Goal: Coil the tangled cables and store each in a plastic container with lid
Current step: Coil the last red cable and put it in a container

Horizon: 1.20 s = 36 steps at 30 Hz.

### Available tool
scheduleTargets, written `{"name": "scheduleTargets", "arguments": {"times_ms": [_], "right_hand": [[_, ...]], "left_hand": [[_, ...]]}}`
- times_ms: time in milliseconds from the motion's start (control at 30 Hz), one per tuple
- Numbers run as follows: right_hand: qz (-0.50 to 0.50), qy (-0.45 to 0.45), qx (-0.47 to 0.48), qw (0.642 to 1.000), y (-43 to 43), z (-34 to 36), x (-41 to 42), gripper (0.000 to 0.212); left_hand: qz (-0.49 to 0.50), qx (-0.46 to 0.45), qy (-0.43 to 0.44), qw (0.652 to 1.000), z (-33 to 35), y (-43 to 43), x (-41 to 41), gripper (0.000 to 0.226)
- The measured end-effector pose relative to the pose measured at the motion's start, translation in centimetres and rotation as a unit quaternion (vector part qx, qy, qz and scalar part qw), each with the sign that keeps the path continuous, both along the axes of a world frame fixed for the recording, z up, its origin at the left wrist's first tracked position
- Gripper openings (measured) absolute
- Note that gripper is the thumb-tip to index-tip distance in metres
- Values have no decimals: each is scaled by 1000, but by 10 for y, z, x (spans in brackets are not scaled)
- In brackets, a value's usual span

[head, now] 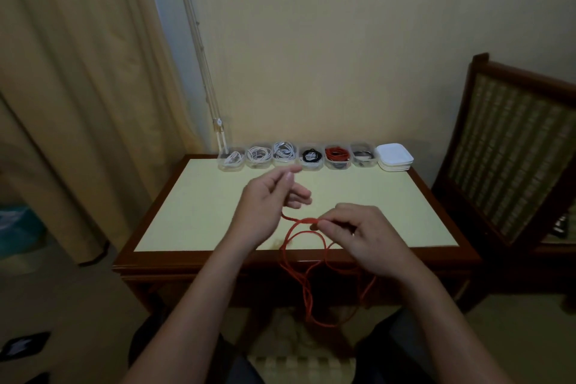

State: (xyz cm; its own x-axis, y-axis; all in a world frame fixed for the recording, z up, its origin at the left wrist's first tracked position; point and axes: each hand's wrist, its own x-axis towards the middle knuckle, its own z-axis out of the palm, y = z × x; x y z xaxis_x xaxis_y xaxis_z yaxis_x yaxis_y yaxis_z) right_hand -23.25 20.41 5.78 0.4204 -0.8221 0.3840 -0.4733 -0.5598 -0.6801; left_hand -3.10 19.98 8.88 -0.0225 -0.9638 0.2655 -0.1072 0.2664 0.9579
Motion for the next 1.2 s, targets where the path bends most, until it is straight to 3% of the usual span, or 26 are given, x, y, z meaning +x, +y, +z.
{"name": "scheduleTargets", "arguments": {"times_ms": [100, 233, 367, 600, 733, 867, 1067, 1200], "right_hand": [[-27, -79, -12, 996, 0, 10, -1, 12], [-66, -112, -3, 992, -2, 16, 0, 14], [-60, -163, 53, 983, 1, 20, -2, 10], [-72, -165, 91, 979, 1, 15, -10, 7], [-116, -88, 26, 989, 0, 11, -9, 11], [-154, -76, -35, 985, -3, 7, -13, 10], [-142, -133, -19, 981, 0, 11, -17, 7], [-119, -183, 2, 976, -1, 13, -23, 9]], "left_hand": [[-59, 33, -79, 995, -3, 6, -4, 29], [-100, 105, 8, 989, -1, 6, -10, 38], [-104, 107, 66, 987, 3, 6, -10, 46], [-119, 105, 112, 981, 0, 3, -3, 30], [-121, 110, 115, 980, 0, 3, -1, 31], [-107, 104, 85, 985, 4, 6, 1, 31], [-96, 86, 57, 990, 10, 7, 4, 29], [-11, 15, -120, 993, 12, 6, 6, 26]]}}
